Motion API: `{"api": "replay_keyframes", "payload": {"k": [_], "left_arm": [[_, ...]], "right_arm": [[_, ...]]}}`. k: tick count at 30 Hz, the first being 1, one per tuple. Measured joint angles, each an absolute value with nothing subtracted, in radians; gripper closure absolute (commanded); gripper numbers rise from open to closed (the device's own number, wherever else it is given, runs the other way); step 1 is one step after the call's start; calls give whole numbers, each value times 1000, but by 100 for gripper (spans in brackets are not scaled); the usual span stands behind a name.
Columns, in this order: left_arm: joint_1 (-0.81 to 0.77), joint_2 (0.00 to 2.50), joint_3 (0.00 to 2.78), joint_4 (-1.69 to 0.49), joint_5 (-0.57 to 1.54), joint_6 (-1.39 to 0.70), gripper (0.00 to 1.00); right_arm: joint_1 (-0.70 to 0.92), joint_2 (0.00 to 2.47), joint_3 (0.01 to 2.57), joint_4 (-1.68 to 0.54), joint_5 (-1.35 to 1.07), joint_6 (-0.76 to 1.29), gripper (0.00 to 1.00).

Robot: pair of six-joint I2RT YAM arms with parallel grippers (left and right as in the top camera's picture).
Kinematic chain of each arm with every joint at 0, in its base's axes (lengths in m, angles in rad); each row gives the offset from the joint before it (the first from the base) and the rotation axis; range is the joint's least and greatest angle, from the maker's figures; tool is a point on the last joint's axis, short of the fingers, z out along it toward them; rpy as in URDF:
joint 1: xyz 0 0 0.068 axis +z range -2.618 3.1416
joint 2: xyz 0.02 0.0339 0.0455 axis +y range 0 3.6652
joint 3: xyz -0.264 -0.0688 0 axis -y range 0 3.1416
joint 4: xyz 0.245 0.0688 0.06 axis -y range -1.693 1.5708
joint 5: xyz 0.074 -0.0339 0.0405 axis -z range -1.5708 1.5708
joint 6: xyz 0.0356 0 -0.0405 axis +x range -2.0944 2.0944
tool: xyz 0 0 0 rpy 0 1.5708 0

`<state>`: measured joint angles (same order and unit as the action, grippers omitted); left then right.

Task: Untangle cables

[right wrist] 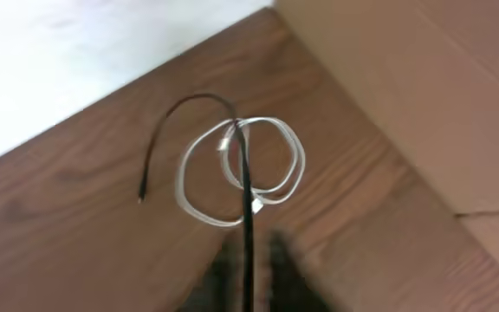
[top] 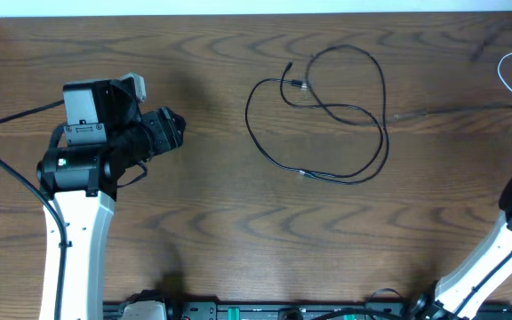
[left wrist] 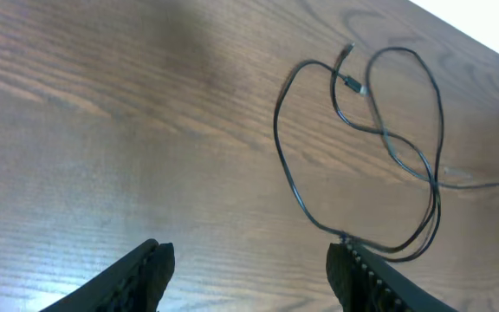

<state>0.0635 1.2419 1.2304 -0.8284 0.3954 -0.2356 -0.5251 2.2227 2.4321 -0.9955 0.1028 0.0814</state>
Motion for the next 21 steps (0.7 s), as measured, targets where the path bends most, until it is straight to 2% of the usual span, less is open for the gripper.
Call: {"api": "replay_keyframes", "payload": {"k": [1,2,6,8,14,21], "left_arm": [[64,1242,1230,-834,395,-236,37],[64,1242,1230,-836,395,-236,37],[64,1242,1230,-841,395,-236,37],[64,1242,1230,-841,395,-236,37],[64,1242,1230,-841,395,-236,37],[64,1242,1230,-841,395,-236,37]], "right_arm": [[-535,2223,2403,-974,103,80,34],[-541,2223,2387,-970,102,80,26],[-546,2223,2353,-979,83,80,4],[-538,2223,2353,-989,47,65,1],[-464,2223,2353,-1065,-134,10,1],[-243,2223,2336,-1087,-248,-57,1]]}}
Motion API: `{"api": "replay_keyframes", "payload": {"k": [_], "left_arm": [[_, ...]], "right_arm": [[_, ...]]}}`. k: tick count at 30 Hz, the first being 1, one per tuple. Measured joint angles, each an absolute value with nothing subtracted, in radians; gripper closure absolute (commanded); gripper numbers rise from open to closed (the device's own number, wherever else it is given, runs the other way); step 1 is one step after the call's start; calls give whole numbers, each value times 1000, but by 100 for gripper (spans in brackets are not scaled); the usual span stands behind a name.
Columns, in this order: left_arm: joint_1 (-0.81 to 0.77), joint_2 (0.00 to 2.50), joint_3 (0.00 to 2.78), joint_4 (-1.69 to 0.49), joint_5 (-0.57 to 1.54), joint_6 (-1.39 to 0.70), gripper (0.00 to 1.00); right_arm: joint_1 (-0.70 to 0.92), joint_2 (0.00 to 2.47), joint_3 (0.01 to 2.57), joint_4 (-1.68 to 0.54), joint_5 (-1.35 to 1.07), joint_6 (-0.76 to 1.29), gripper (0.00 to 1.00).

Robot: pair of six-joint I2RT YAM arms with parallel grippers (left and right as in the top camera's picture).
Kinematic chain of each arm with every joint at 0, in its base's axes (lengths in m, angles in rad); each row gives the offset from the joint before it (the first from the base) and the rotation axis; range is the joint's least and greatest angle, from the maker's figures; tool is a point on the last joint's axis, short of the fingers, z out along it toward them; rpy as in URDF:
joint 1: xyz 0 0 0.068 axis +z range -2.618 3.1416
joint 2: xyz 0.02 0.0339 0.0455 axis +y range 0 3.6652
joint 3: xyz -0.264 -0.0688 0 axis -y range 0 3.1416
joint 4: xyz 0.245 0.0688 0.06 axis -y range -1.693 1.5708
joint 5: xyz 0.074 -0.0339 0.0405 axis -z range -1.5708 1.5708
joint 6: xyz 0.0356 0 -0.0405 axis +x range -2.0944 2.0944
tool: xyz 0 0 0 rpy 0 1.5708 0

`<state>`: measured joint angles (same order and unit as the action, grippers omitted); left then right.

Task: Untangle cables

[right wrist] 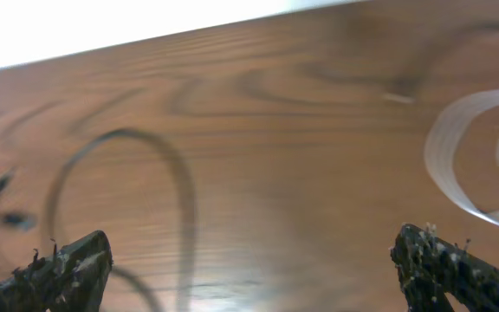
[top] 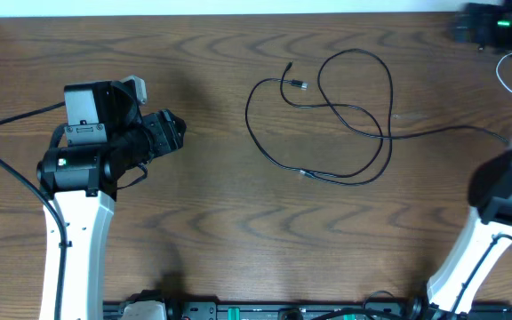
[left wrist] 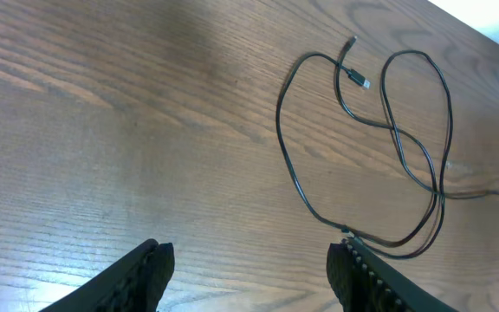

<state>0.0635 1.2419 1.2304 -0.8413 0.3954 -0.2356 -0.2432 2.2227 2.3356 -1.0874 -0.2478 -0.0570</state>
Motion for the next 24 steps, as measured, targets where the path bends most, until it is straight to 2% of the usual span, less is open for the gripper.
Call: {"api": "replay_keyframes", "payload": {"k": [2,11,20,24], "left_arm": [[64,1242,1230,-841,395,-236,37],[64,1242,1230,-841,395,-235,37],[64,1242,1230,-841,395,-236,37],[64,1242,1230,-842,395,-236,37]], "right_arm": [[-176,2223,2309,-1082,-248,-70,1],[59,2223,2072,-933,-201,-93,24],[197,2223,1852,-711,-140,-86,44],[229,2223,1768,-636,-130,-85,49]]}}
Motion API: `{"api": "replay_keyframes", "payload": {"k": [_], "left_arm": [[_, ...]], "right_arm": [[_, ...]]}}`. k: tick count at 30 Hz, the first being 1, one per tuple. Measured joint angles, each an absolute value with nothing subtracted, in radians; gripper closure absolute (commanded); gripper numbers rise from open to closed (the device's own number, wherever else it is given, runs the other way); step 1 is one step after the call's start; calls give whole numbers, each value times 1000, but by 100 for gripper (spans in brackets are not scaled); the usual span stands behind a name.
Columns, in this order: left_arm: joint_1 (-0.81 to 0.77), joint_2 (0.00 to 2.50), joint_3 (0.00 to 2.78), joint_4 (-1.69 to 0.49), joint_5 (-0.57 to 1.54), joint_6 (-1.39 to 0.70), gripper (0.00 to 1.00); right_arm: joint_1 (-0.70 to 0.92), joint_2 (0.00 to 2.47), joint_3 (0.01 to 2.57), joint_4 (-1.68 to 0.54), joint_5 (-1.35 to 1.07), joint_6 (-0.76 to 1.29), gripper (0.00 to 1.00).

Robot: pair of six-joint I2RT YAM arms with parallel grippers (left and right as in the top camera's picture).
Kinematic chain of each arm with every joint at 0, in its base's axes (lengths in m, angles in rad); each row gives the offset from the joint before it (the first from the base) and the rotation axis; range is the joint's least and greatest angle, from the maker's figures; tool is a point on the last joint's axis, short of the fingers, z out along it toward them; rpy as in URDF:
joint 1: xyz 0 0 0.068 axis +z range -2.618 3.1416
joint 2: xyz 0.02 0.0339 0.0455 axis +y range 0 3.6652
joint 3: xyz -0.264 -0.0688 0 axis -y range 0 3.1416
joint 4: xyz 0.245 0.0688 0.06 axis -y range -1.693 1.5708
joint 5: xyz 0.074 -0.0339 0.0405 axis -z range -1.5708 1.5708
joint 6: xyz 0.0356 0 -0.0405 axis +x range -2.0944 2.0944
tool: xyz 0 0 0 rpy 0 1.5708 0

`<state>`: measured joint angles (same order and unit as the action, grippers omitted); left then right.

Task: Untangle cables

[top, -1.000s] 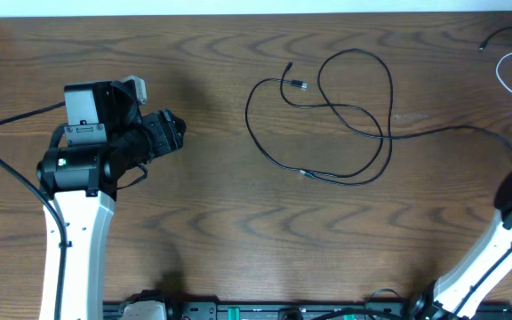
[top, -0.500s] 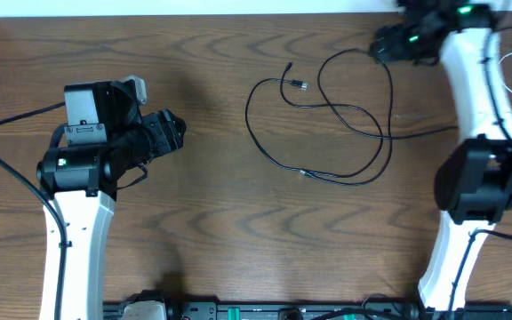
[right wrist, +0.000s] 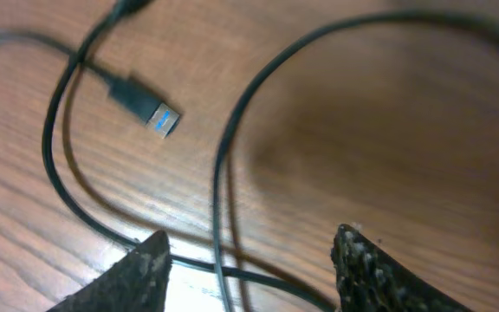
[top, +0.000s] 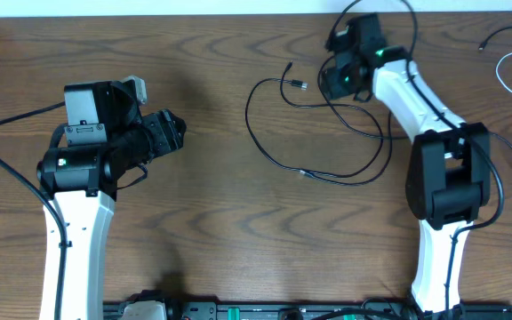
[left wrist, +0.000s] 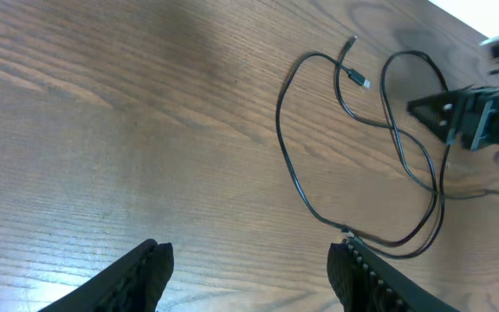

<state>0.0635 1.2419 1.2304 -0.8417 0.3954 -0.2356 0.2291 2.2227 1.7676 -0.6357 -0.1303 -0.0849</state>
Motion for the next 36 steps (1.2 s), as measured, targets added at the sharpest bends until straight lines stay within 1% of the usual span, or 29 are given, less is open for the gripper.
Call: {"api": "replay_keyframes", "payload": {"k": [8,14,21,24,25,31,36], "left_arm": [[64,1242,1230,-849,395,-236,37],[64,1242,1230,-849,395,-236,37],[64,1242,1230,-849,395,-236,37],[64,1242,1230,-849,395,-236,37],[64,1242,1230,-849,395,-236,37],[64,1242,1230,-849,395,-236,37],[64,1242,1230,-851,396,-236,37]], "right_arm": [[251,2223,1649,-535,-126,-84,61],[251,2223,1611,-479,-124,-81,69],[251,2223,1565,-417,-123,-39,85],[251,2223,1563,-404,-123,-20,97],[251,2223,1563,-399,-123,-15,99],[247,2224,1564,-407,-123,41,99],[192,2202,1607,-500,-131,97,99]]}}
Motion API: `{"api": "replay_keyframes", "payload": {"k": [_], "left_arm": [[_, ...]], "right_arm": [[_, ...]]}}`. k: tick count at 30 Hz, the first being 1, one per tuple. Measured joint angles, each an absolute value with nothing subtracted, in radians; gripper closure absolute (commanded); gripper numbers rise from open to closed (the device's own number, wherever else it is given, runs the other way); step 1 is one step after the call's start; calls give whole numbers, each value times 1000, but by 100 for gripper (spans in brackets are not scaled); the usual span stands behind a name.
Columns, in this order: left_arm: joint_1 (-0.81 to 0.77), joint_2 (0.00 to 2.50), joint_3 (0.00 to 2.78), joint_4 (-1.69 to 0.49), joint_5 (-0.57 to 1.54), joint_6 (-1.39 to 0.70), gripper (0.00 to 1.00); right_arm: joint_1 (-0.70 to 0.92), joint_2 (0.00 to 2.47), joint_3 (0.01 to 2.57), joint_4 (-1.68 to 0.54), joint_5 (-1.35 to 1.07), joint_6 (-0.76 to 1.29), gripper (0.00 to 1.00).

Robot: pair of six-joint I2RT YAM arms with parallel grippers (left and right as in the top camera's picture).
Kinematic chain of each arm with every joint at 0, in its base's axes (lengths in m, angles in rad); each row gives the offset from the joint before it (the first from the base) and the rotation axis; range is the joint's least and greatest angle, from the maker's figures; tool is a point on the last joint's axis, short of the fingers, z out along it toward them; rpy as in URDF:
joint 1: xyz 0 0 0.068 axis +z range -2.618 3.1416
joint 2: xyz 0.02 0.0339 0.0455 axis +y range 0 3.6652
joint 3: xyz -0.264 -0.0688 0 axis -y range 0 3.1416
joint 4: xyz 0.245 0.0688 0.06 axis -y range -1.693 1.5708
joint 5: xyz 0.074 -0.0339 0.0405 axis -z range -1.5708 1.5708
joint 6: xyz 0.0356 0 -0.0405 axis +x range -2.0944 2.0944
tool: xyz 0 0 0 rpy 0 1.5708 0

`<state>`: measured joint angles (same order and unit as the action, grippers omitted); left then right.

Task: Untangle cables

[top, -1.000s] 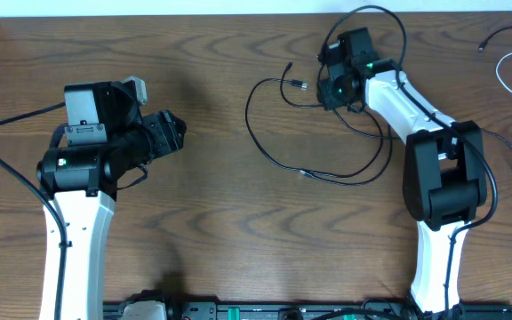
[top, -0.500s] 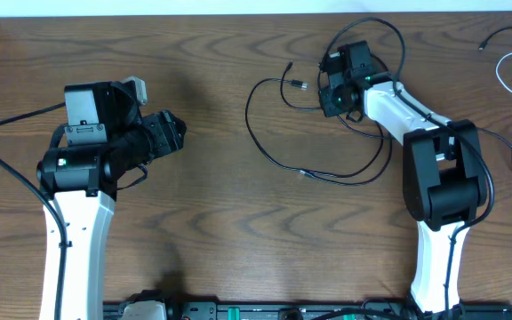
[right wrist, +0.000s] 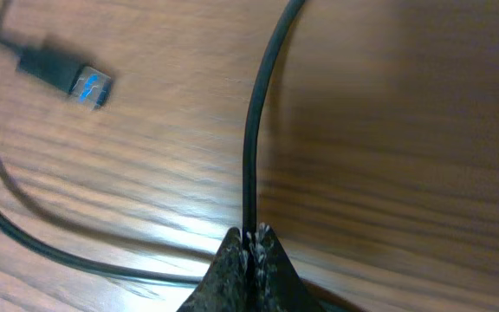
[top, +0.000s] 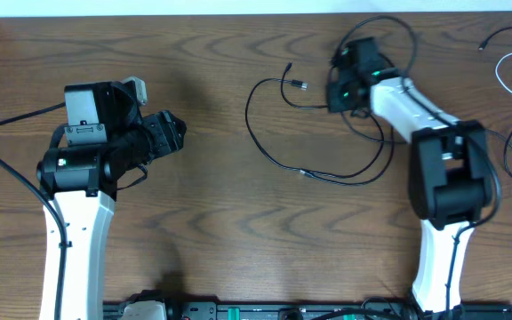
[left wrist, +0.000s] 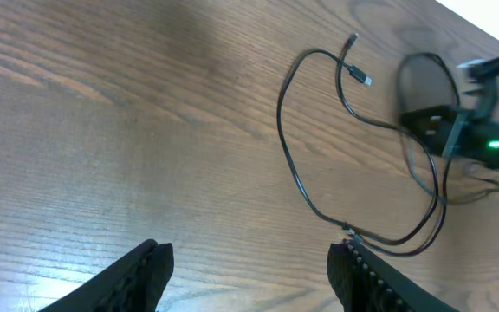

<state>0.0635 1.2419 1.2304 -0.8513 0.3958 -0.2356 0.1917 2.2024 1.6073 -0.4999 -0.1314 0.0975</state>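
A long black cable (top: 303,173) lies in loose crossing loops on the middle of the wooden table, its USB plug (top: 299,85) at the upper left of the loops. My right gripper (top: 337,89) is down on the upper loop, shut on one black strand (right wrist: 253,130) that runs up from its fingertips (right wrist: 252,245); the plug (right wrist: 63,76) lies to their left. My left gripper (top: 178,132) stands open far to the left, nothing between its fingers (left wrist: 145,269). From there the cable (left wrist: 280,130) and my right gripper (left wrist: 440,130) show ahead.
A coiled white cable lies at the far right edge, and another thin black cable (top: 505,36) at the top right corner. The table's back edge (top: 238,14) runs just behind the loops. The right arm's base stands at the right front.
My right gripper was open just above the loop beside the plug; now it is lower and shut on a black strand. The upper loop has shifted toward the back edge. Left arm unmoved.
My right gripper was at the far right by the white coil, seemingly shut on a black cable. Then it was open near the back right corner. Then it stood open over the black loops near the plug, and now grips a strand there. The left gripper stayed open throughout.
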Motion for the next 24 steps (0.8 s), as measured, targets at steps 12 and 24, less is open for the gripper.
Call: {"api": "replay_keyframes", "payload": {"k": [12,24], "left_arm": [[64,1242,1230,-855,396,-235,37],[64,1242,1230,-856,396,-236,37]], "right_arm": [[-296,1849,1834,-677,-110,134,99],[-534,1976,1835,-604,-6,147,99]]}}
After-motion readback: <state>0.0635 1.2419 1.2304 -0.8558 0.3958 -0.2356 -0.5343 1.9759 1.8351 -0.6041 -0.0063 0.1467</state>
